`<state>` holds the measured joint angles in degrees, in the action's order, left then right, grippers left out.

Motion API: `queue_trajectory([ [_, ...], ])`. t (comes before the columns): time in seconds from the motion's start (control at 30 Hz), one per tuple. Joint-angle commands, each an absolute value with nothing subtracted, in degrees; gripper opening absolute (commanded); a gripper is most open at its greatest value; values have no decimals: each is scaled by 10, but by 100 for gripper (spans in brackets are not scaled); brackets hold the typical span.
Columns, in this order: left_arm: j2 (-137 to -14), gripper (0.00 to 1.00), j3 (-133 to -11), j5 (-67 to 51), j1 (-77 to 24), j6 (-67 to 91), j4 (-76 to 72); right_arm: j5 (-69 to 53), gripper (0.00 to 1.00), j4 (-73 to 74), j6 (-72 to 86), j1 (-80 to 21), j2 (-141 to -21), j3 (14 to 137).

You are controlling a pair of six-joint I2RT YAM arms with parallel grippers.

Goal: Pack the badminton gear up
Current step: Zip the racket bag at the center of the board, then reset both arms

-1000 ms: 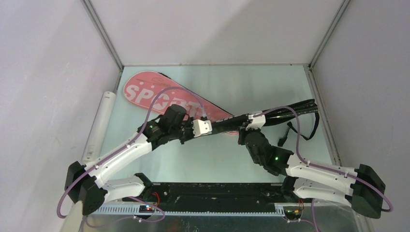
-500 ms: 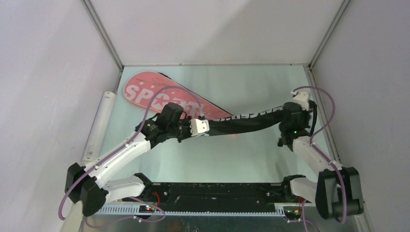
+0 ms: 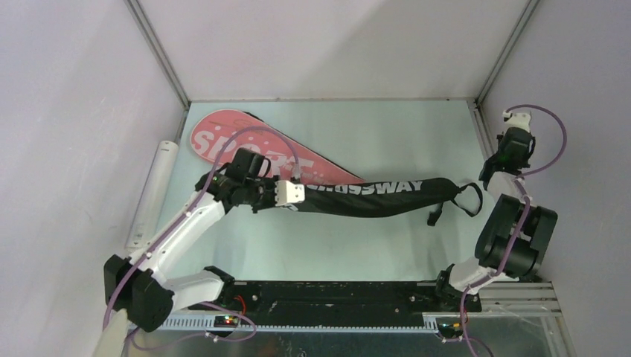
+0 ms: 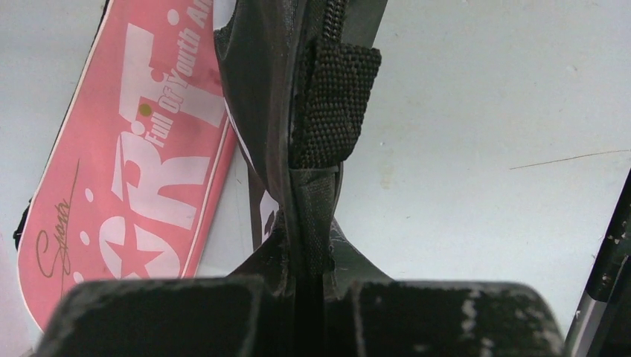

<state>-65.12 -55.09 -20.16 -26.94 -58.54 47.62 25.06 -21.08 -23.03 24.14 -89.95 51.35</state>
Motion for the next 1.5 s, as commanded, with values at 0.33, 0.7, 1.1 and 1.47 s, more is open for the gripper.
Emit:
queue_trajectory([
  [0.33, -647, 0, -425, -114, -224, -725, -49, -105, 72, -106, 10, 116, -533, 470],
  [0.7, -605, 100, -576, -123, -241, -738, 237, -78, 88, -57, 133, 87, -405, 377],
  [1.1, -402, 100, -554, -165, -277, -15, -83, 50, 99, 141, 228, 85, -275, 376],
  [1.47, -388, 100, -533, 386, -285, 415, 362, 137, 99, 236, 224, 86, -195, 352],
])
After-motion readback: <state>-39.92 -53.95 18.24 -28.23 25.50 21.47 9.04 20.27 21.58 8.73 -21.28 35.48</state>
